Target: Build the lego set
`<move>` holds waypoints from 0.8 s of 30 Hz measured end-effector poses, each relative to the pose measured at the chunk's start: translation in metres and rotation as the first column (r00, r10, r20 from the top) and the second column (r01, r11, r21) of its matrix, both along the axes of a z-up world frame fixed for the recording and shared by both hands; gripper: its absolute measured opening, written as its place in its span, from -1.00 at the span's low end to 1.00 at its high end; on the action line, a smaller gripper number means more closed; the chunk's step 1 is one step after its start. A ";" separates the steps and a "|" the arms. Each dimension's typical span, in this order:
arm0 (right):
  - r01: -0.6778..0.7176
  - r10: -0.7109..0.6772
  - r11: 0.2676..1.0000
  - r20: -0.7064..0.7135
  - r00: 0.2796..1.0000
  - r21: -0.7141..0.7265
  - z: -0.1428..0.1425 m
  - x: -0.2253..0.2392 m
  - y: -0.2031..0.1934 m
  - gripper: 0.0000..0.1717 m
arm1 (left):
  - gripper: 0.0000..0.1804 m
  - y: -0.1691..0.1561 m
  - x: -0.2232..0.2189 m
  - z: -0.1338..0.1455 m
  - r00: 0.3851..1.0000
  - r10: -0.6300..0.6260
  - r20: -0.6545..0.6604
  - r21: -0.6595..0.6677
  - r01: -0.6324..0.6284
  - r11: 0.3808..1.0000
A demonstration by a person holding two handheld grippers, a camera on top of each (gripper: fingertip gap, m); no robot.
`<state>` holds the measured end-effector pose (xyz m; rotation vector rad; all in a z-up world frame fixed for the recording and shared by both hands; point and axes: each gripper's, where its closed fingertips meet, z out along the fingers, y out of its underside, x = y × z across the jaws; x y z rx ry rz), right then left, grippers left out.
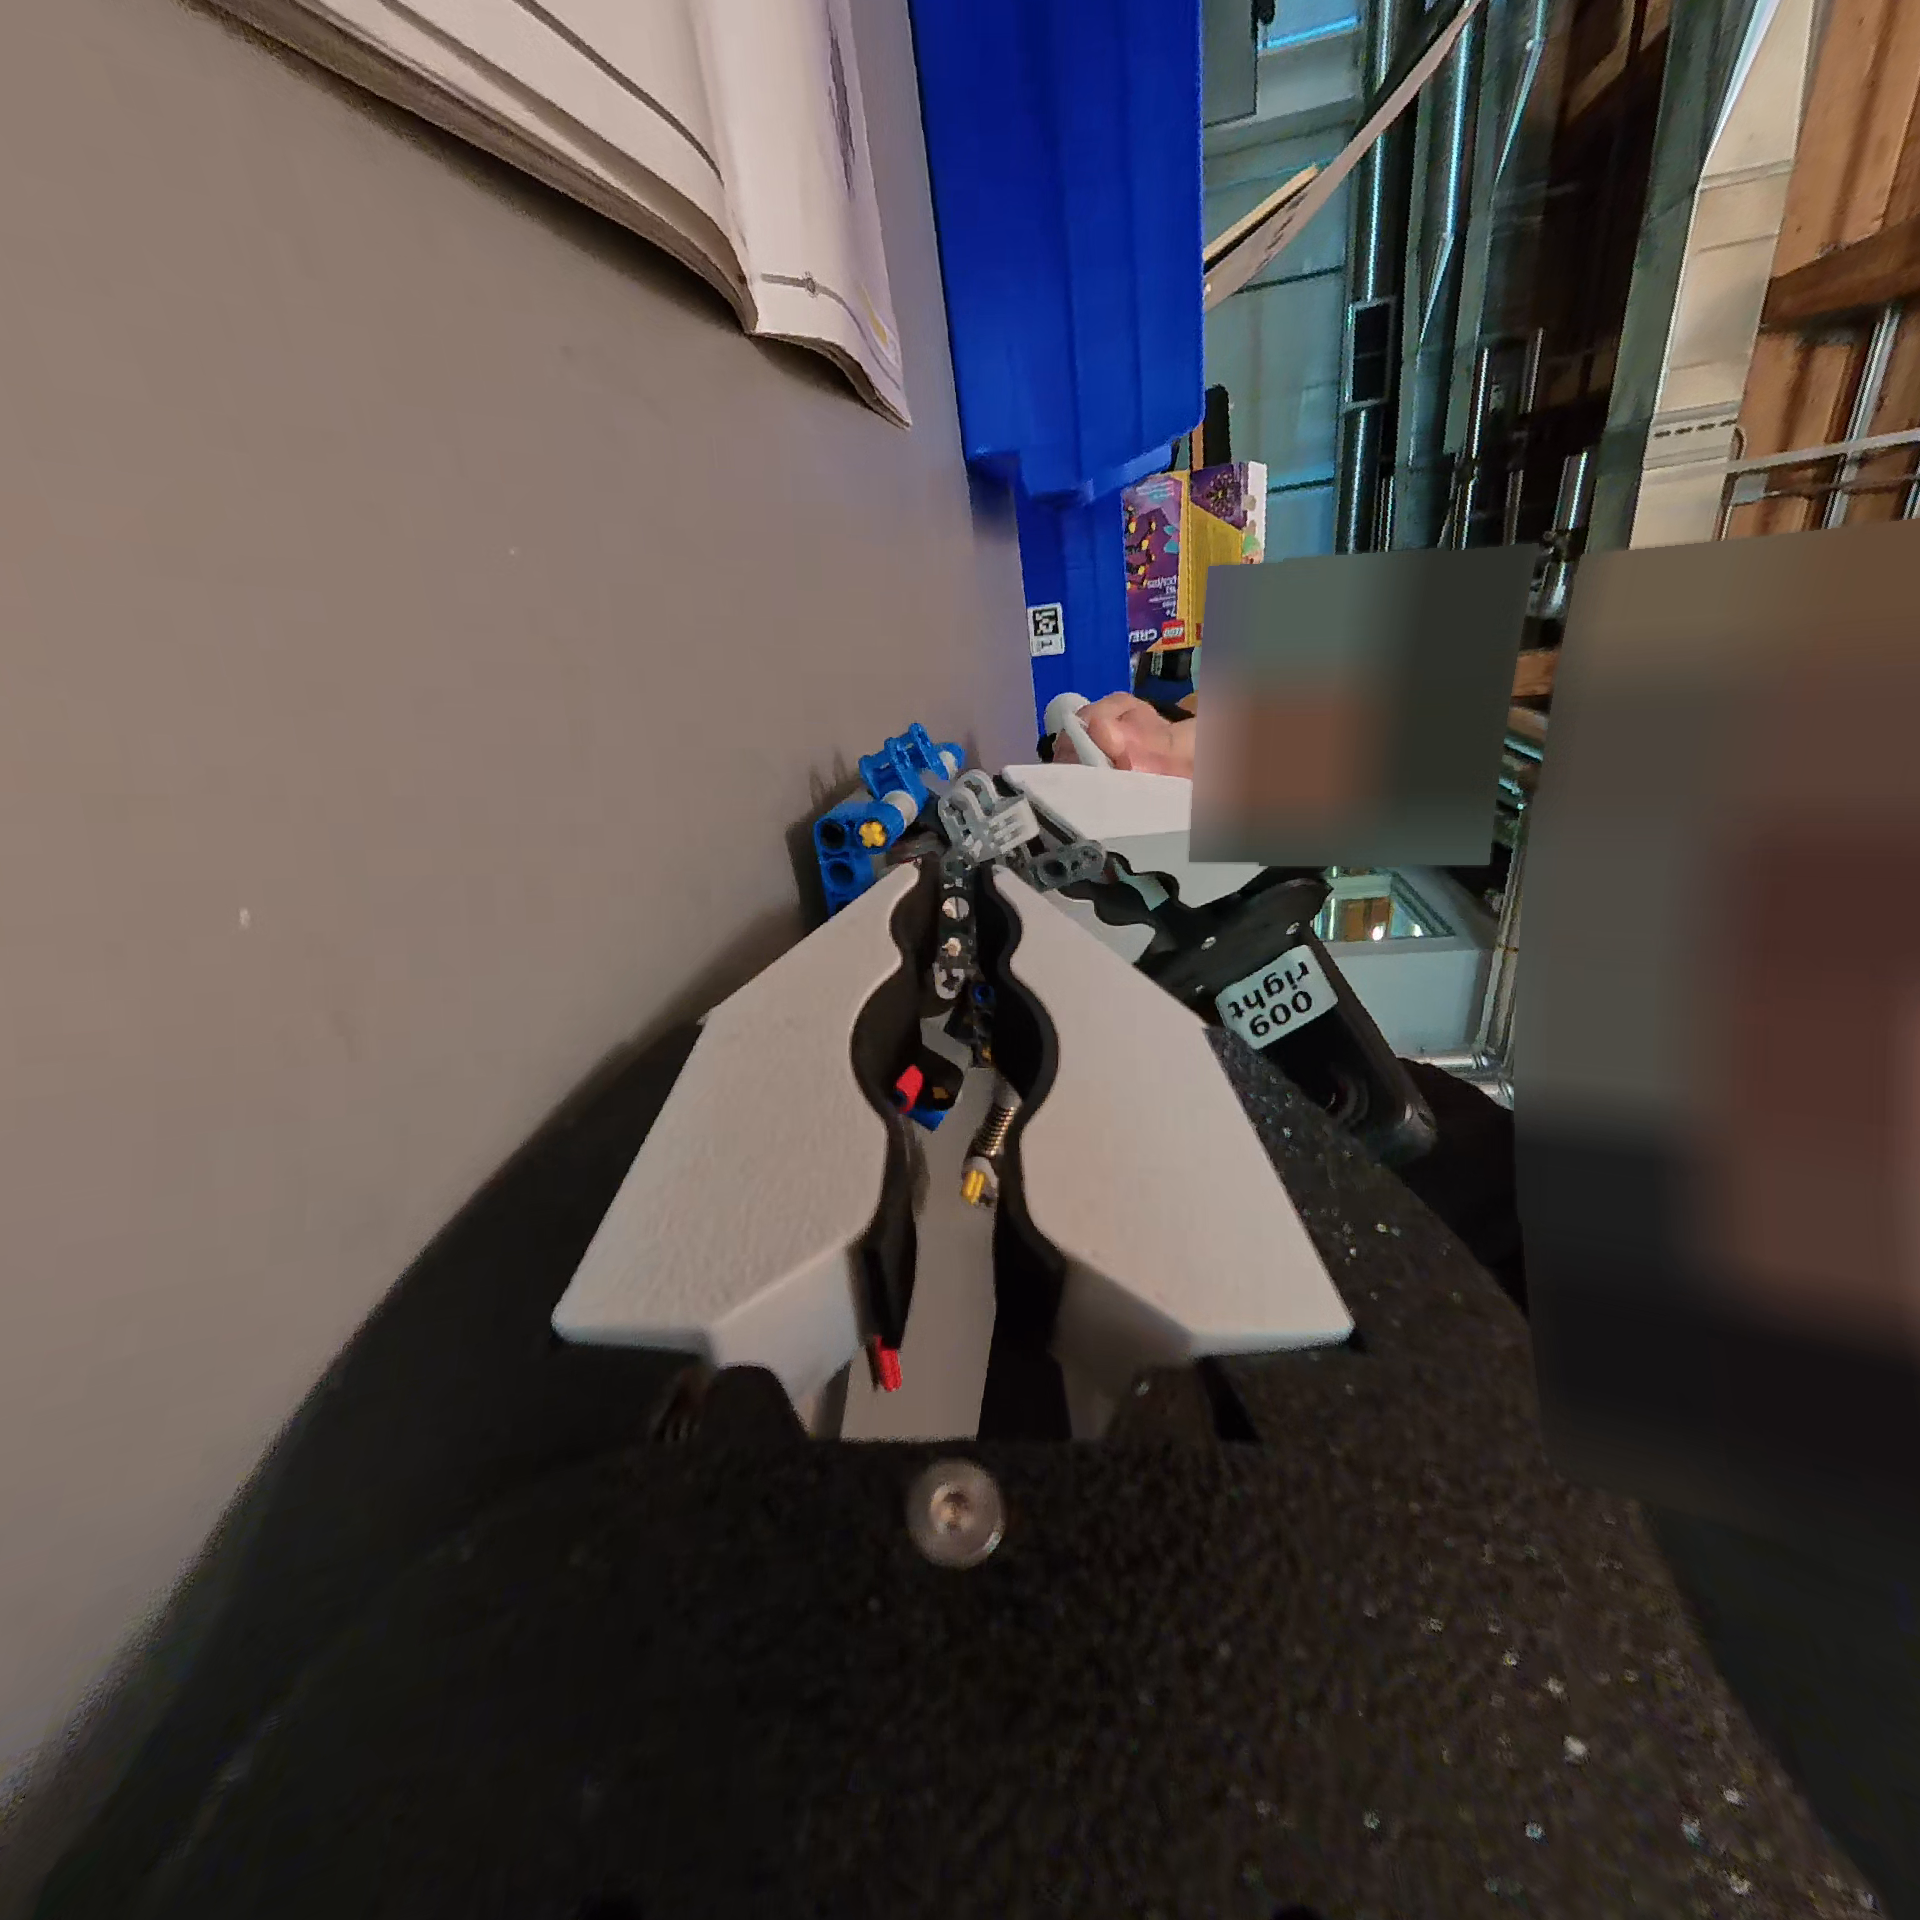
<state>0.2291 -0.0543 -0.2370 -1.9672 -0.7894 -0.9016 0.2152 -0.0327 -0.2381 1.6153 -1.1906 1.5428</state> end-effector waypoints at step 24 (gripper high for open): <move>-0.060 0.060 0.998 0.022 0.998 0.034 -0.001 -0.004 -0.002 -0.96 | -0.97 0.017 -0.018 -0.014 0.914 -0.333 0.230 0.648 0.111 0.753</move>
